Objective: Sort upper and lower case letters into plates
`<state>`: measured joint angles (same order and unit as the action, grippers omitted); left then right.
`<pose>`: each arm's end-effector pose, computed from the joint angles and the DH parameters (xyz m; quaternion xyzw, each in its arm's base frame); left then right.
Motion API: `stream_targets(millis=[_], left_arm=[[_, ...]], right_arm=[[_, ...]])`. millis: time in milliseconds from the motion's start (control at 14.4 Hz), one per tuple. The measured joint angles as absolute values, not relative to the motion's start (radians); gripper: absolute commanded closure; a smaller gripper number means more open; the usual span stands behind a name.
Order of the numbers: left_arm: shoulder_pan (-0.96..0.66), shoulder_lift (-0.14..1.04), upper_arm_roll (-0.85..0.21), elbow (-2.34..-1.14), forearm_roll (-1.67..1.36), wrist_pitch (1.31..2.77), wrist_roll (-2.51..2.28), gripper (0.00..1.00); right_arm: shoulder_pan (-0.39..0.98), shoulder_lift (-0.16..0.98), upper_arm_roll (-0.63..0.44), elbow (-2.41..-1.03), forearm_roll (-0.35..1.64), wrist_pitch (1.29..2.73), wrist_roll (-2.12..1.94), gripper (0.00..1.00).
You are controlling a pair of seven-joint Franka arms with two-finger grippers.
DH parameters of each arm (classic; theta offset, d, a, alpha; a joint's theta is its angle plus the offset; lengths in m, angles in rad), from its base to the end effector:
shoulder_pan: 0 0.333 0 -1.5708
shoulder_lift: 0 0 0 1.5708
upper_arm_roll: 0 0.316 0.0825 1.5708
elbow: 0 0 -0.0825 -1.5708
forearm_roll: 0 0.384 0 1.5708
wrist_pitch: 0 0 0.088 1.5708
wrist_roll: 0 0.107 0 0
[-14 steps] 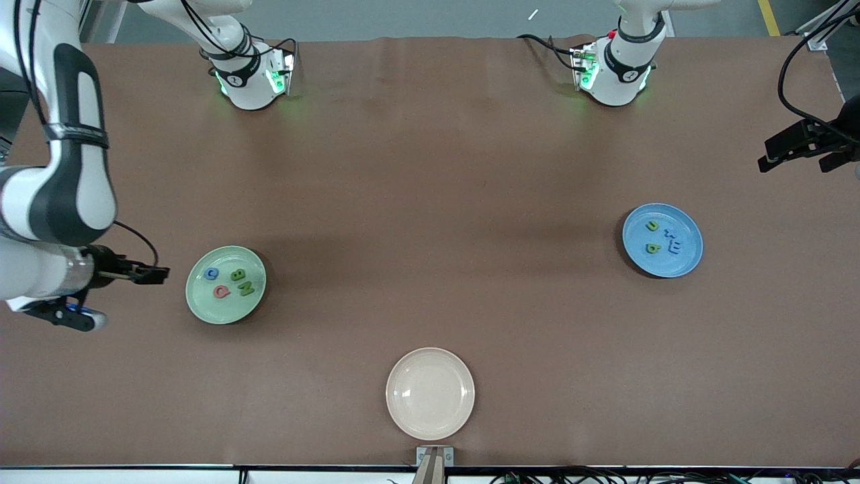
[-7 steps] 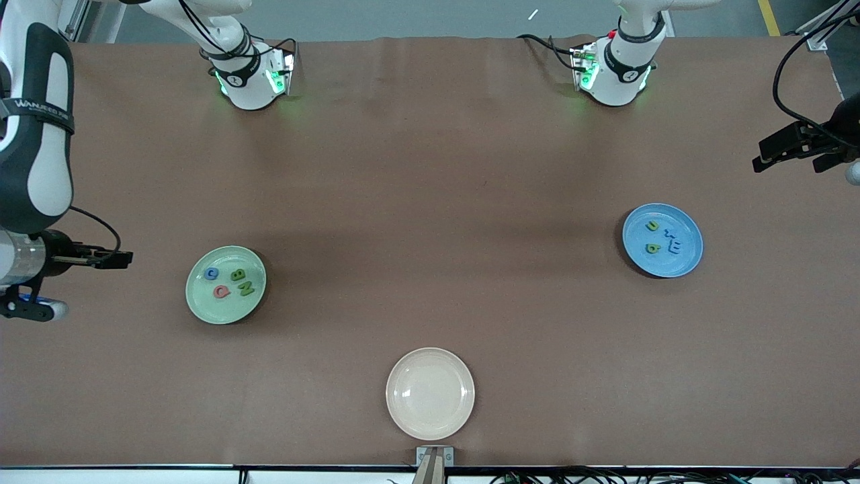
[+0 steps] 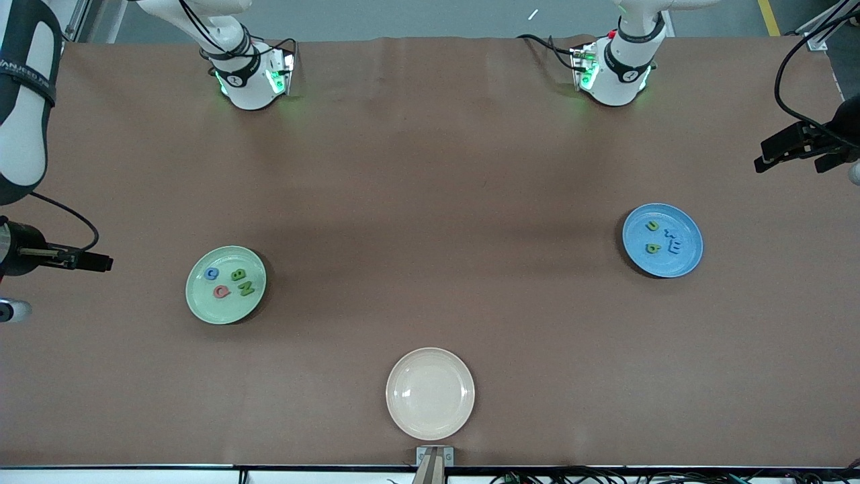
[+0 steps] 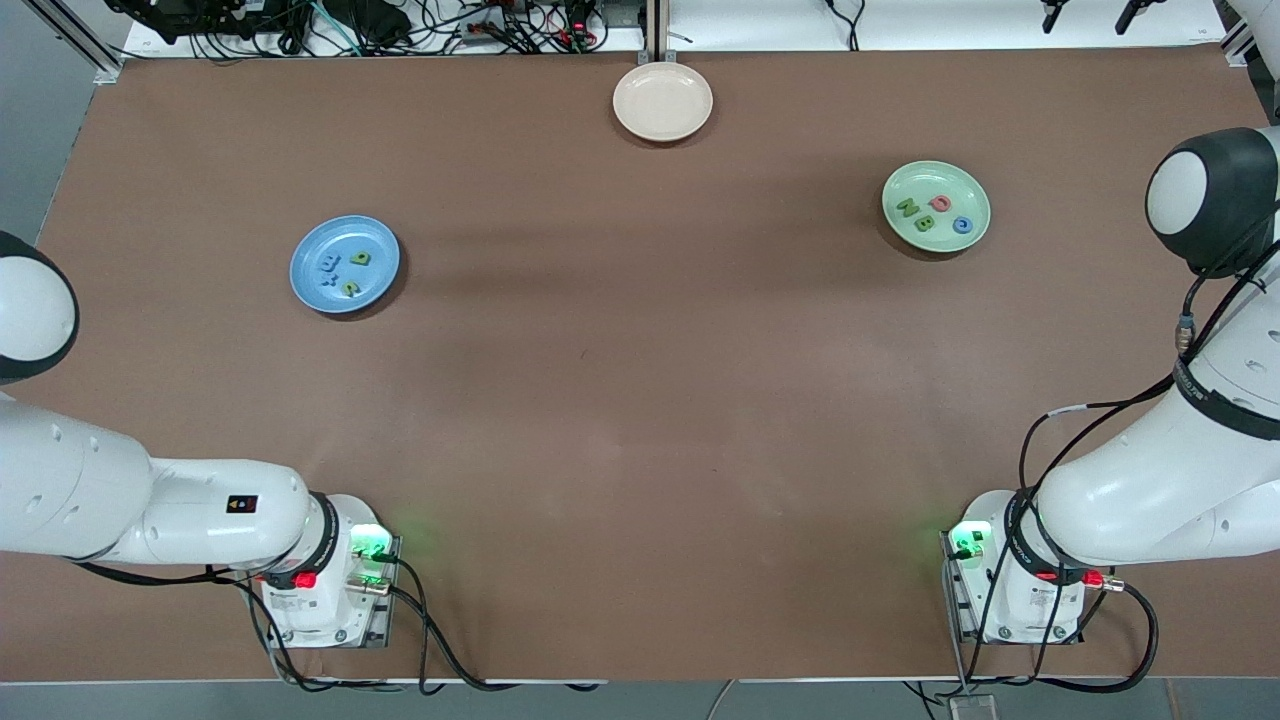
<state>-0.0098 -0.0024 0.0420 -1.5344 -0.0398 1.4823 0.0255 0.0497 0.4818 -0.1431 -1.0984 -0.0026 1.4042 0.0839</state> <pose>0.5447 0.0130 0.6354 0.9995 0.0021 -0.0243 0.0206 0.6704 -0.0388 0.5353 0.9923 -0.0831 -0.0856 0.0345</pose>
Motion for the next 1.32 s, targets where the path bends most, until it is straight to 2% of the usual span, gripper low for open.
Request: stream_targets(millis=[970, 1316], left_arm=[[-0.009, -0.002, 0.027, -1.532, -0.023, 1.517, 0.026, 0.0], [-0.007, -0.01, 0.027, -1.531, -0.023, 1.542, 0.026, 0.0]], right_arm=[[0.037, 0.478, -0.15, -1.098, 0.033, 1.393, 0.003, 0.0], [0.033, 0.43, -0.154, -1.096, 0.032, 1.316, -0.049, 0.0]])
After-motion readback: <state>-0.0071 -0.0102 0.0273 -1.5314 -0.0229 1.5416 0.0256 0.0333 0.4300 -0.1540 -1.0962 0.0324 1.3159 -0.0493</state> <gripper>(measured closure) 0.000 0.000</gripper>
